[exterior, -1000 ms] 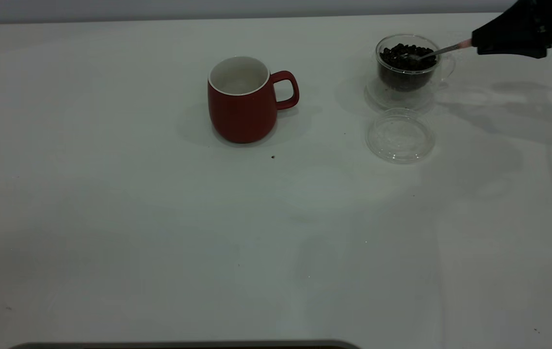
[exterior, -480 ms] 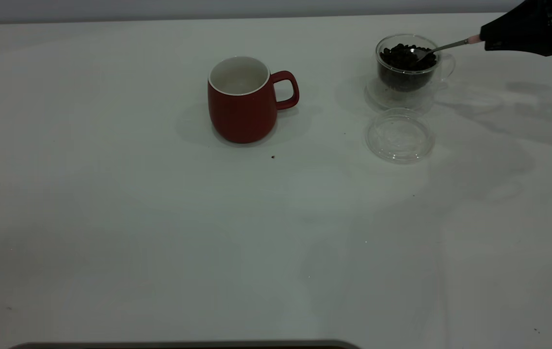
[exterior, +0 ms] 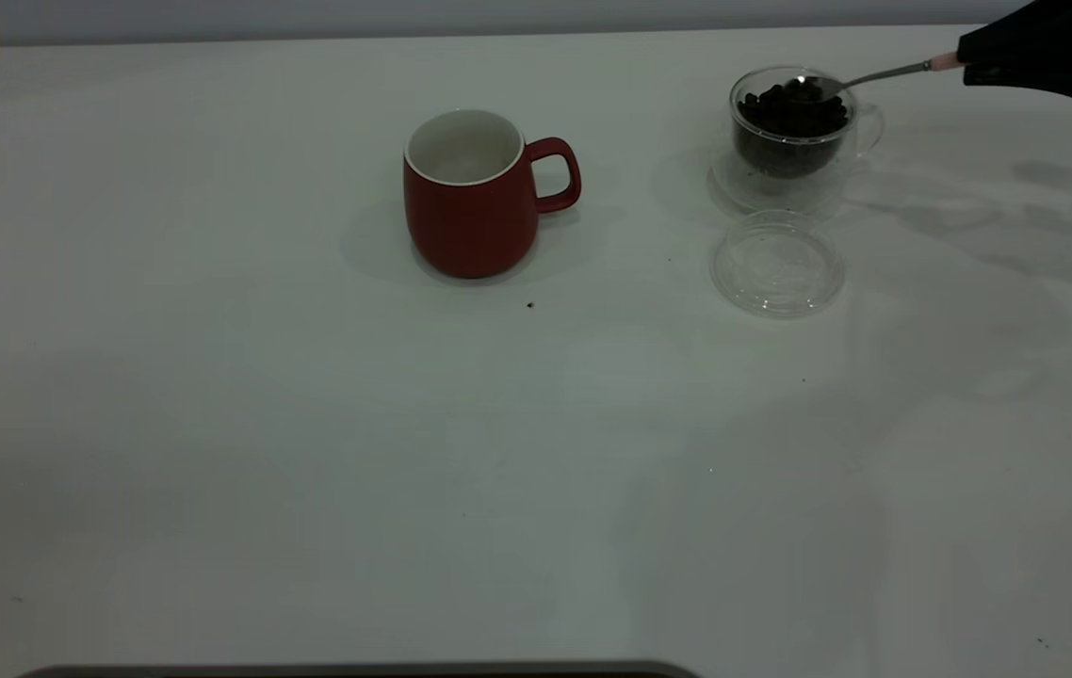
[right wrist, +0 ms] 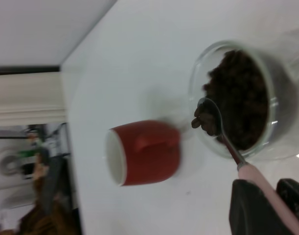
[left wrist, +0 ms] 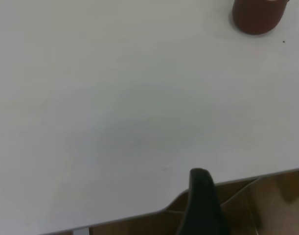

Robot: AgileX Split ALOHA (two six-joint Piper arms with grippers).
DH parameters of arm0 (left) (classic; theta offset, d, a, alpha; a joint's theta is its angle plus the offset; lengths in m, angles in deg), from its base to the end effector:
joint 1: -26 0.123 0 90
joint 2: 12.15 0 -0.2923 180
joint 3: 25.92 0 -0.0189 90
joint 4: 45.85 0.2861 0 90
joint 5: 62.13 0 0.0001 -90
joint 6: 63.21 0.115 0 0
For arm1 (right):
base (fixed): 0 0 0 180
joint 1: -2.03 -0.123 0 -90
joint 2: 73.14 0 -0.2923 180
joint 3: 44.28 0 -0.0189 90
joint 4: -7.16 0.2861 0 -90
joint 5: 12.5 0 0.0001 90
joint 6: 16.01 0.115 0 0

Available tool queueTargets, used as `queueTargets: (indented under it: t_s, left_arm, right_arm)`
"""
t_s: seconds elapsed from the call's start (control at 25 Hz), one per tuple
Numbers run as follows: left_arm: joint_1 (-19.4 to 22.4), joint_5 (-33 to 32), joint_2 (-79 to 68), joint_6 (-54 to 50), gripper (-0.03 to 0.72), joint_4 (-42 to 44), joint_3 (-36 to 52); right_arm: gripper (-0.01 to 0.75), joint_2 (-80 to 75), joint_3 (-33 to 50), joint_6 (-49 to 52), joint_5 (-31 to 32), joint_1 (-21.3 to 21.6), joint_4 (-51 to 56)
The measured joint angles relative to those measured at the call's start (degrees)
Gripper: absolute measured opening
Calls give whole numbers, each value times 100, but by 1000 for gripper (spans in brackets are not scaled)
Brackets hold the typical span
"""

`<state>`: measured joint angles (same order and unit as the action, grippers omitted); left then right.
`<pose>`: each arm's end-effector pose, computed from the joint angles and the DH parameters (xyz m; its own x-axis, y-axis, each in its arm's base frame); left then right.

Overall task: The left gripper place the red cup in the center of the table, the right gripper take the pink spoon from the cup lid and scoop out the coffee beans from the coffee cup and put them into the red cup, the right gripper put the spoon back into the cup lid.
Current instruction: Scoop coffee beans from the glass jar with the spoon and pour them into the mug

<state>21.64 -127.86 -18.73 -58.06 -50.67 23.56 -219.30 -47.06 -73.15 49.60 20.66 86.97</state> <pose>0.0331 -0.0114 0.2716 -0.5156 0.0945 -0.8516 0.1695 0.9855 0.0068 0.4548 -0.0477 0.0136 -0.9016 0.4108 -0.1351 0.0879 0.4799 0.8729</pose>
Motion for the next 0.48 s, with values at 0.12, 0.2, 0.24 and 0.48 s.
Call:
queueTargets:
  t_s: [0.12,0.2,0.24,0.48]
  left_arm:
    - [0,0,0,-3,587,0,0]
    - [0,0,0,-3,587,0,0]
    - [0,0,0,-3,587,0,0]
    - [0,0,0,-3,587,0,0]
  right_arm:
    - [96,-124,0,62,285,0,90]
    - [96,-190,0,67,317,0,174]
    - [96,-202,0,67,322,0,208]
    - [96,-213,0,-5,332,0,478]
